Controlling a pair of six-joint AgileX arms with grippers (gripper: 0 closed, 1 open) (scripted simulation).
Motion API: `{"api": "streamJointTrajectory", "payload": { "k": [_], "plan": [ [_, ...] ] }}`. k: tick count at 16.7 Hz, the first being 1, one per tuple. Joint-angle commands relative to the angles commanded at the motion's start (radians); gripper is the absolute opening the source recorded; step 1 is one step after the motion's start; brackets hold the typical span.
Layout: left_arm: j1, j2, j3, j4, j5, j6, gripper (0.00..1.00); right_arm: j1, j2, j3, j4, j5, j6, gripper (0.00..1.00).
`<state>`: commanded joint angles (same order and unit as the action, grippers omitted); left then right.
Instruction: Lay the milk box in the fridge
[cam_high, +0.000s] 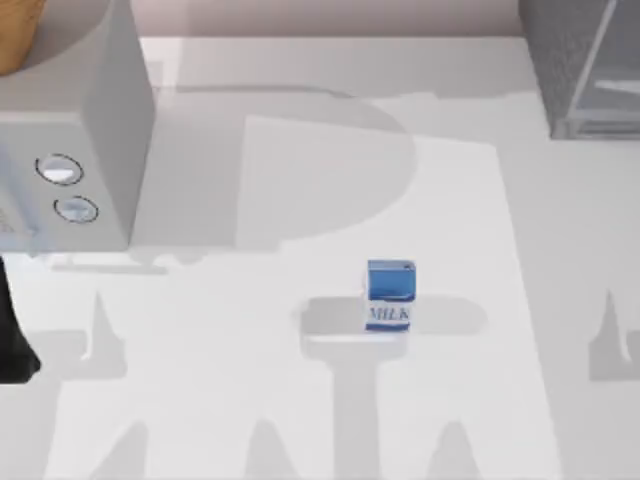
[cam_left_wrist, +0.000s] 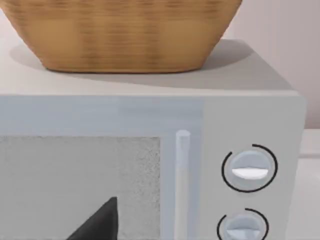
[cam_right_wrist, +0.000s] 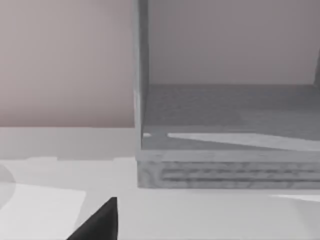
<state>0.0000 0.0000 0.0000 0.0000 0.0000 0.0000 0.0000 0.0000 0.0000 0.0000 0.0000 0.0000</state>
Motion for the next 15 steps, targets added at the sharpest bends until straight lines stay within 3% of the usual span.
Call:
{"api": "streamJointTrajectory", "payload": {
  "k": [7,15],
  "plan": [
    [0.000,0.000,0.000,0.000,0.000,0.000,1.00,0.061,0.145,0.038,0.101,0.066,-0.008,1.00],
    [0.000,0.000,0.000,0.000,0.000,0.000,1.00,0.328,0.787,0.201,0.539,0.362,-0.023,1.00]
  ]
}}
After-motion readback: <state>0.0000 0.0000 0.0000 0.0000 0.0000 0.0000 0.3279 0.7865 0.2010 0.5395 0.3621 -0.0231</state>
